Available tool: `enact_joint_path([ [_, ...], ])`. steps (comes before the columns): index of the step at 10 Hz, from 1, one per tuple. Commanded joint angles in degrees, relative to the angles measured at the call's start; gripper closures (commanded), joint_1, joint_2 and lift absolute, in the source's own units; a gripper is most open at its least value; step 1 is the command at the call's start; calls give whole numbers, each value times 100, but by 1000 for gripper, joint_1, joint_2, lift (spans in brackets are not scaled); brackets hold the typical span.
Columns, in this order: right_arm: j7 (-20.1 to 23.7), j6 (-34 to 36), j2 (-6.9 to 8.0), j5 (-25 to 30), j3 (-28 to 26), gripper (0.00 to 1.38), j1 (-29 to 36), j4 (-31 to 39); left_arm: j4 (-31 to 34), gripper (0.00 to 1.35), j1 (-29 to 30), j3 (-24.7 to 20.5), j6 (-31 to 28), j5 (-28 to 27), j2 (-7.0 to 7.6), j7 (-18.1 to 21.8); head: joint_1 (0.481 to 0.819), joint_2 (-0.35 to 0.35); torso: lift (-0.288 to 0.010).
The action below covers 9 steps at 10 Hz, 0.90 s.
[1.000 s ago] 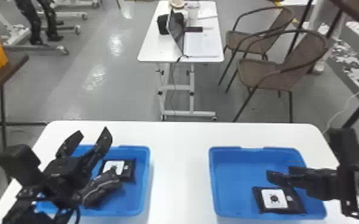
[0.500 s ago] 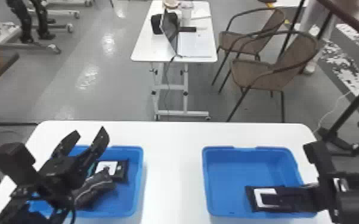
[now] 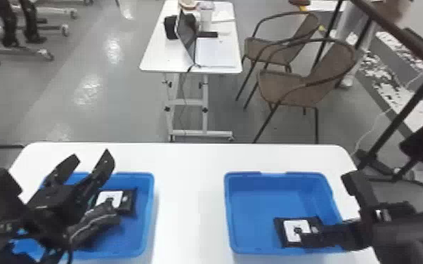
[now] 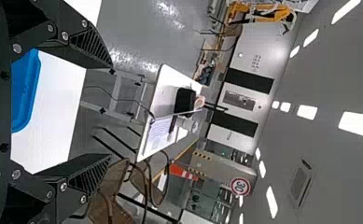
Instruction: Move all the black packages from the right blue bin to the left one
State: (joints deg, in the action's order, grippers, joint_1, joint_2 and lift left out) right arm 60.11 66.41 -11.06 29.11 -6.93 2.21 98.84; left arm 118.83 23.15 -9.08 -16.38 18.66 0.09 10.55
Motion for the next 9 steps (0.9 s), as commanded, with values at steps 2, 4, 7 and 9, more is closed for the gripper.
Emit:
enact_joint_path([
  [2,-8,-84,-80,16,104,329,-151,-225,0,377,5,-15,4,6,-24,0,695,-70,-42],
  [4,-8,-260,-72,16,253,329,-380,-594,0,377,5,-15,48,41,-24,0,695,-68,-42],
  [7,-131,-366,-28,-98,288,328,-494,-963,-9,377,-4,-24,56,138,-24,-9,695,-54,-42],
  [9,-131,-278,-63,-107,376,446,-547,-1113,-9,381,31,-33,127,155,-24,-53,695,-47,-42],
])
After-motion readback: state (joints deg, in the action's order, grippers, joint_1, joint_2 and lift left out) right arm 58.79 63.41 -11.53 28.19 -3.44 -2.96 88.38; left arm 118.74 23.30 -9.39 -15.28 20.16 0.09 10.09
